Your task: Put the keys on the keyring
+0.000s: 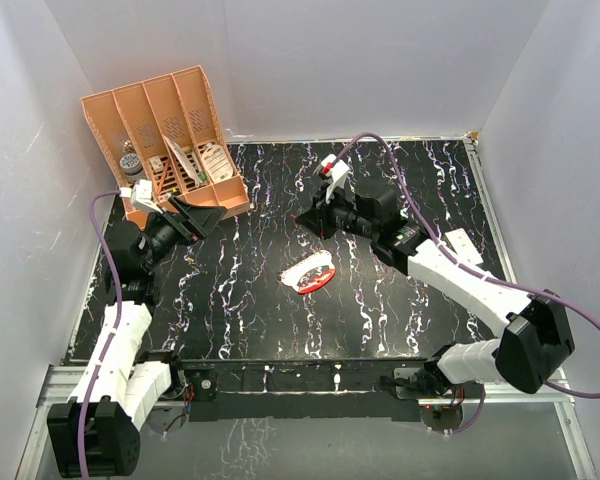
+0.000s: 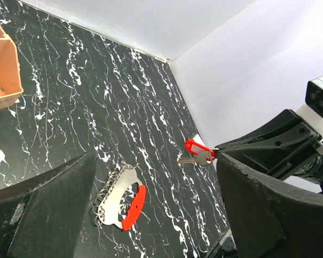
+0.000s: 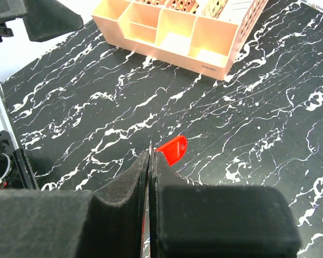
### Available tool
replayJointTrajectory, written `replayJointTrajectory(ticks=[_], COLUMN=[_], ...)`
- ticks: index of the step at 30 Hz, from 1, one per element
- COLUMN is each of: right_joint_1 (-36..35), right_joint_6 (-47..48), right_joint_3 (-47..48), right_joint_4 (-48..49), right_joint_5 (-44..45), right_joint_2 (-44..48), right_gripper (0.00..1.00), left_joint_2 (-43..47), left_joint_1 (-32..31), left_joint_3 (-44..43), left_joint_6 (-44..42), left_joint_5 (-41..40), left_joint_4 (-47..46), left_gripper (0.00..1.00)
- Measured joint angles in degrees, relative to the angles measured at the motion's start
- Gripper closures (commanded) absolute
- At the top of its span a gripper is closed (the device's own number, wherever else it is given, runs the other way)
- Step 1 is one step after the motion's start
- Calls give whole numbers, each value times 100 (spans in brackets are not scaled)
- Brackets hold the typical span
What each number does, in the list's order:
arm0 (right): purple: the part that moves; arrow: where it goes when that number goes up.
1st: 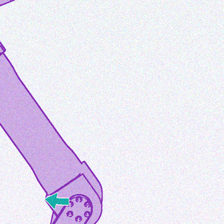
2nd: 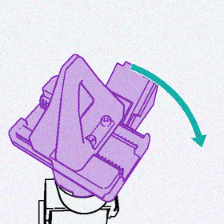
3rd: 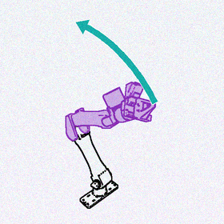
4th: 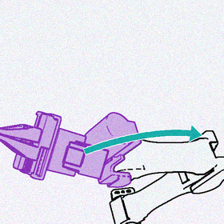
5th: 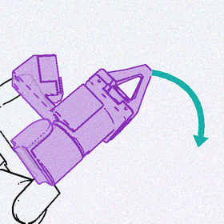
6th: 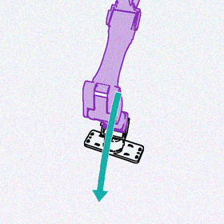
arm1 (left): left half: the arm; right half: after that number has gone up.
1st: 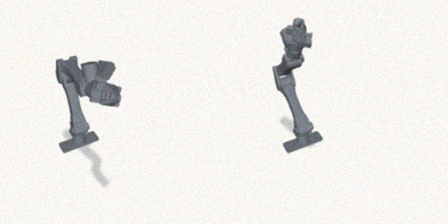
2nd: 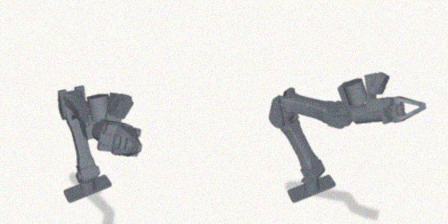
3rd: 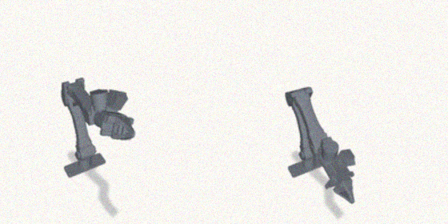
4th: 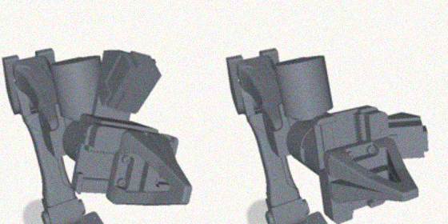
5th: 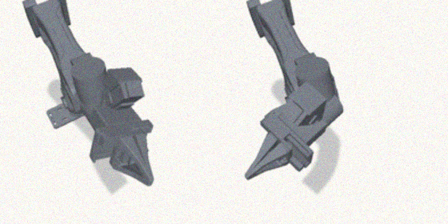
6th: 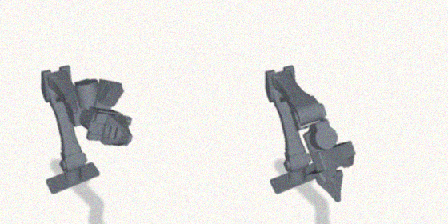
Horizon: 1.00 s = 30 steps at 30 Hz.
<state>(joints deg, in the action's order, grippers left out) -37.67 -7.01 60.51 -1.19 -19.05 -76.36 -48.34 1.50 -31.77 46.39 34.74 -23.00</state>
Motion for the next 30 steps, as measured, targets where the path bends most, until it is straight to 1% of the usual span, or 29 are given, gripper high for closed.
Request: replayJointTrajectory(ticks=[3,6,10,12,17,23,27,30], right_joint_1=[101,175,192,195,203,260,490,756], right_joint_6=[-107,-232,-437,-527,-680,-857,-962,-1005], right_joint_3=[-260,-767,-1764,-1987,-2017,-2068,-2065,-2065], right_joint_4=[157,551,1152,1211,1152,916,732,535], right_joint_5=[-118,-197,-52,133,802,1770,2046,2057], right_joint_2=[197,481,1023,1132,1233,1672,1775,1766], right_gripper=[100,100,100,100,100,100,100,100], left_joint_2=[-111,-243,-527,-756,-1480,-2461,-3027,-3405], left_joint_1=[-76,-260,-761,-1121,-1904,-2868,-3257,-3373], left_joint_3=[20,59,35,-61,-376,-778,-999,-1078], left_joint_6=[116,170,83,-48,-306,-699,-940,-1088], left_joint_5=[24,-11,-264,-439,-826,-1574,-2037,-2354], left_joint_4=[-201,-356,-348,-221,-44,424,664,763], left_gripper=[9,9,9,10,12,15,18,19])
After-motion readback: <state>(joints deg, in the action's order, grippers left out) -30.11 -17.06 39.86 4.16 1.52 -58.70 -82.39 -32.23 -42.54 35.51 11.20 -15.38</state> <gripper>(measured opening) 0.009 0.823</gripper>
